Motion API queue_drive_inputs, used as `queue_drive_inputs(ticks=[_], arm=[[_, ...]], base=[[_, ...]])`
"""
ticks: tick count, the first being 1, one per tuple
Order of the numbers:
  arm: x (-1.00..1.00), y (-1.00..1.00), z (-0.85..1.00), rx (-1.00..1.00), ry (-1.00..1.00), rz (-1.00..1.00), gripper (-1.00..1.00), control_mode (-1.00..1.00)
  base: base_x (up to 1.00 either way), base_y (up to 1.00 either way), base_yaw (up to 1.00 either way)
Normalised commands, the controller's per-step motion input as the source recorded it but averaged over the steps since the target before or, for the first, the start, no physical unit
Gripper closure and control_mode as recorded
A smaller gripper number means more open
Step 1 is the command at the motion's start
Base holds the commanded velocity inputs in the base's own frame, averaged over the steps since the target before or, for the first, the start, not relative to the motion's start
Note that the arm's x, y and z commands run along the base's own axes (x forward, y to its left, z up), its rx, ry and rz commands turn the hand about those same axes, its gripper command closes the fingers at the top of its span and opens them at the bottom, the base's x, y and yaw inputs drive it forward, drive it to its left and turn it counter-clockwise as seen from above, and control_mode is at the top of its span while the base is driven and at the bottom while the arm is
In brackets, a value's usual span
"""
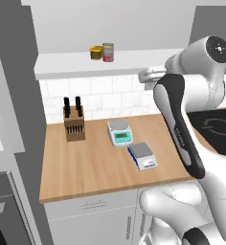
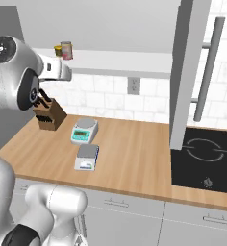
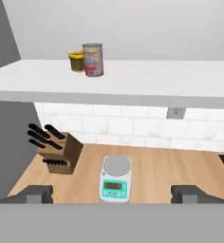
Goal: Pick the canned food and place it on the digital scale for weighing, and close the cabinet.
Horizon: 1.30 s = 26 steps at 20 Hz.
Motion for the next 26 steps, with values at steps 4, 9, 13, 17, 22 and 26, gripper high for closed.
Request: queue_drive_inputs(ticks=[4, 9, 13, 17, 22, 26], arm=[[0.42, 0.17, 0.47, -0.11, -0.1, 0.01, -1.0, -1.0], [0.65, 0.06, 0.07, -0.04, -0.06, 0.06, -1.0, -1.0], [0.8, 0.22, 0.0, 0.0, 0.01, 0.03, -1.0, -1.0], [0.66, 0.24, 0.0, -0.03, 0.06, 0.0, -1.0, -1.0], [0.35, 0.04, 0.0, 0.0, 0.02, 0.01, -1.0, -1.0], [0.46, 0.0, 0.0, 0.0, 0.0, 0.0, -1.0, -1.0]], base=[[0.0, 0.0, 0.0], [0.0, 0.0, 0.0], [0.0, 0.0, 0.0], [0.0, 0.0, 0.0], [0.0, 0.0, 0.0], [0.0, 0.0, 0.0]])
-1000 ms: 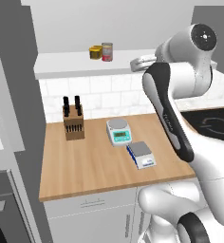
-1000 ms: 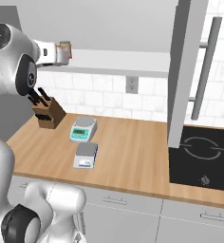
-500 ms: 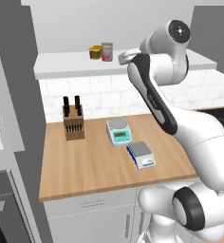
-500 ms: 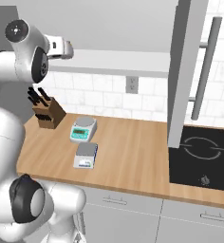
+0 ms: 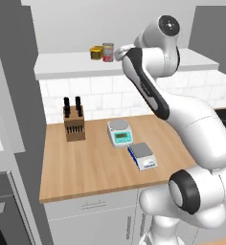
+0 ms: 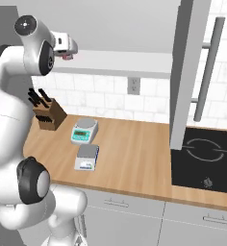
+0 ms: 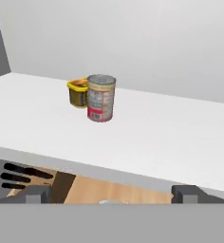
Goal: Pick the canned food and place it on the digital scale for weighing, and close the cabinet.
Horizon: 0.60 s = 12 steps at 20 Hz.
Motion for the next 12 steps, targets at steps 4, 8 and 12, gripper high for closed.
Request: queue_drive_inputs(ticks=[4, 8, 12], arm=[[0.49, 0.0, 0.0, 0.0, 0.01, 0.0, -1.0, -1.0], [0.42, 0.04, 0.0, 0.0, 0.0, 0.0, -1.0, -1.0], [0.36, 0.05, 0.0, 0.0, 0.0, 0.0, -1.0, -1.0]], base=[[0.0, 0.0, 0.0], [0.0, 0.0, 0.0], [0.0, 0.0, 0.0]])
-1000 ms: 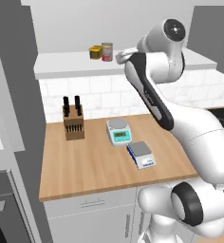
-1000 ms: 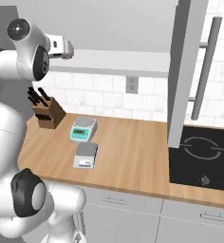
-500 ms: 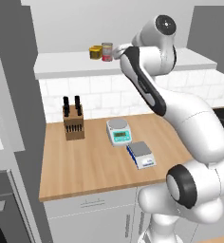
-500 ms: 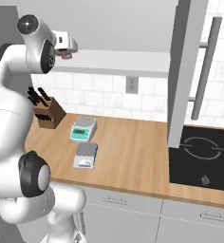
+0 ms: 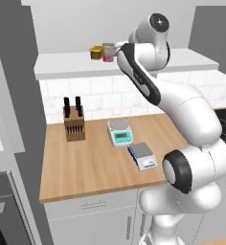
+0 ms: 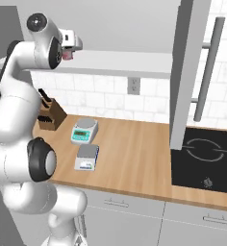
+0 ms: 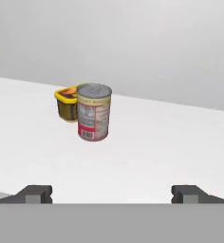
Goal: Pick the canned food and place it on the digital scale for weighing, and close the cabinet.
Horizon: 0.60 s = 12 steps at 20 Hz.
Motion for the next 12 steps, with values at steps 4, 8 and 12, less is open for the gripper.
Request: queue_drive_inputs(ticks=[4, 8, 12], arm=[[0.21, 0.15, 0.0, 0.0, 0.0, 0.0, -1.0, -1.0], [0.23, 0.17, 0.0, 0.0, 0.0, 0.0, -1.0, -1.0], [0.16, 0.06, 0.0, 0.0, 0.0, 0.0, -1.0, -1.0]], base=[[0.0, 0.0, 0.0], [0.0, 0.0, 0.0], [0.0, 0.0, 0.0]])
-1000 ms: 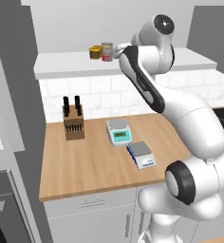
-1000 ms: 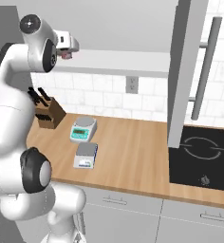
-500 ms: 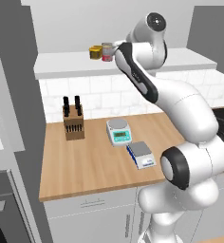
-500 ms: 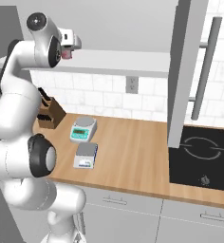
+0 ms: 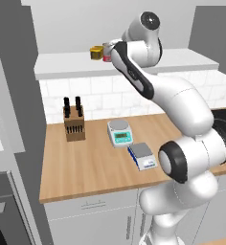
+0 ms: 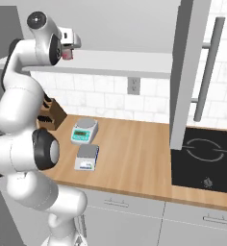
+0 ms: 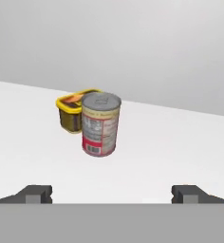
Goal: Pick the canned food and place it on the digital scale for weighing, and close the cabinet.
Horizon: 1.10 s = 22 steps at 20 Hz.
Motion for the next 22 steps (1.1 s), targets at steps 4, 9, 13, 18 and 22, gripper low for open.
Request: queue_drive_inputs(ticks=[4, 9, 13, 18, 22], arm=[[0.11, 0.01, 0.0, 0.0, 0.0, 0.0, -1.0, -1.0], [0.16, 0.1, 0.0, 0.0, 0.0, 0.0, -1.0, -1.0], [0.13, 0.13, 0.0, 0.0, 0.0, 0.0, -1.0, -1.0], [0.02, 0.05, -0.01, 0.0, 0.0, 0.0, -1.0, -1.0], [0.06, 0.09, -0.07, 0.0, 0.0, 0.0, -1.0, -1.0]], base=[[0.0, 0.0, 0.0], [0.0, 0.0, 0.0], [0.0, 0.0, 0.0], [0.0, 0.0, 0.0], [0.0, 0.0, 0.0]])
